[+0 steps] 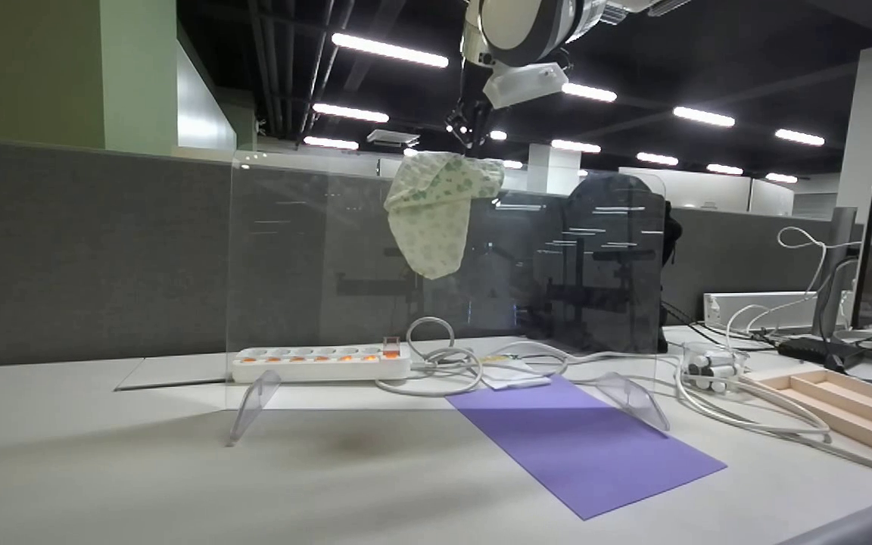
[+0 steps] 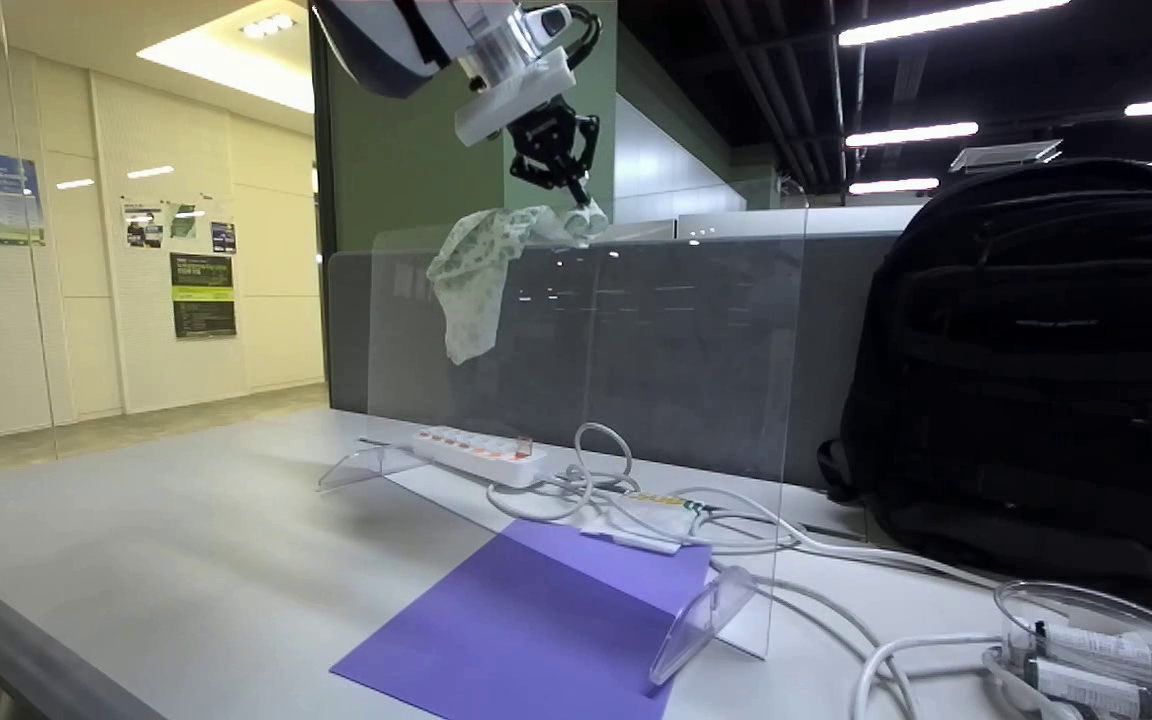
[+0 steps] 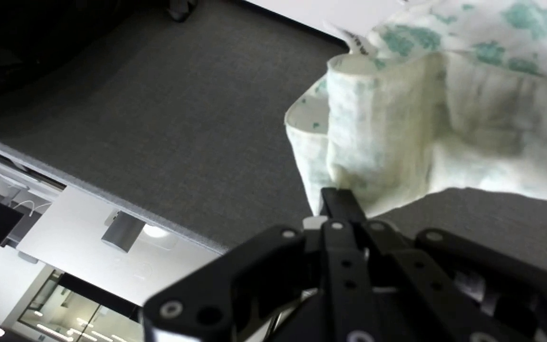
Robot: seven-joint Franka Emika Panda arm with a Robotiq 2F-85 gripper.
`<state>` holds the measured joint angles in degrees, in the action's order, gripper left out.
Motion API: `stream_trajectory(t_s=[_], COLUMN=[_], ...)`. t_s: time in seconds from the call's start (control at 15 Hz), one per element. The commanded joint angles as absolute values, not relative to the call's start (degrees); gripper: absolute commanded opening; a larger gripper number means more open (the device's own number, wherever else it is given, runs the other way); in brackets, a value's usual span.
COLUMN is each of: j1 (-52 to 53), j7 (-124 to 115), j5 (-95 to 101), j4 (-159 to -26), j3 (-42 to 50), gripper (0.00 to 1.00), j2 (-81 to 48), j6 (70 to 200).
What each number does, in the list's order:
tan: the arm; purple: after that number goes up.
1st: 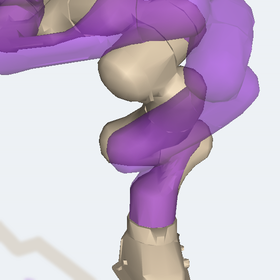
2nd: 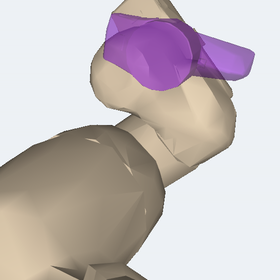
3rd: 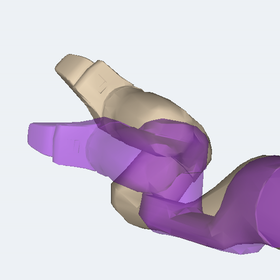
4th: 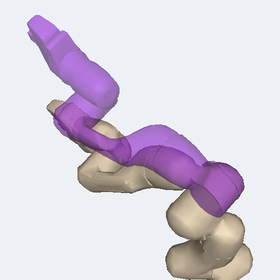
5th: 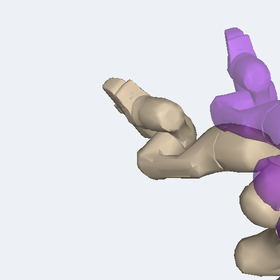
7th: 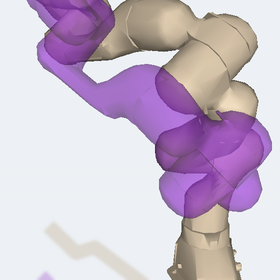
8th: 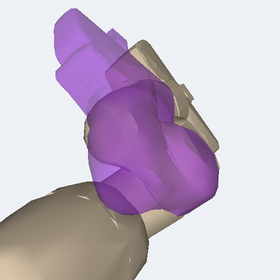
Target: Pick the cloth on the mat and put it on the countertop shield
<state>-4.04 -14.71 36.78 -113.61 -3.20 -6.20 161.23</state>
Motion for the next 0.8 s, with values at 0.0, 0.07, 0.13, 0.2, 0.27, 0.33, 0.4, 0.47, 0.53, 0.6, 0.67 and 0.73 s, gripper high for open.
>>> stream_trajectory(t_s=[0.0, 0.07, 0.13, 0.2, 0.27, 0.33, 0.4, 0.47, 0.53, 0.6, 0.67, 0.73], j1=[-3.6, -3.4, -3.3, -3.1, -3.0, -2.8, -2.7, -2.6, -2.4, -2.3, -2.2, -2.1], j7=[-16.9, -16.7, -16.6, -16.6, -16.6, -16.6, -16.6, -16.5, -16.2, -16.1, -15.6, -15.3], j5=[36.0, 35.6, 35.6, 35.7, 36.1, 36.4, 36.9, 37.0, 36.8, 36.7, 36.0, 34.7], j4=[-113.3, -113.3, -113.3, -113.1, -113.0, -112.9, -112.7, -112.5, -112.4, -112.2, -112.2, -112.2], j3=[-3.5, -3.6, -3.6, -3.7, -3.7, -3.7, -3.8, -3.9, -4.1, -4.2, -4.5, -4.9], gripper=[0.32, 0.39, 0.47, 0.54, 0.6, 0.67, 0.73, 0.81, 0.88, 0.94, 0.99, 1.0], j2=[-6.4, -6.3, -6.2, -6.0, -5.9, -5.8, -5.7, -5.5, -5.3, -5.1, -4.8, -4.5], j6=[161.4, 161.6, 162.0, 162.4, 163.3, 164.2, 165.4, 166.5, 167.6, 168.5, 169.4, 169.7])
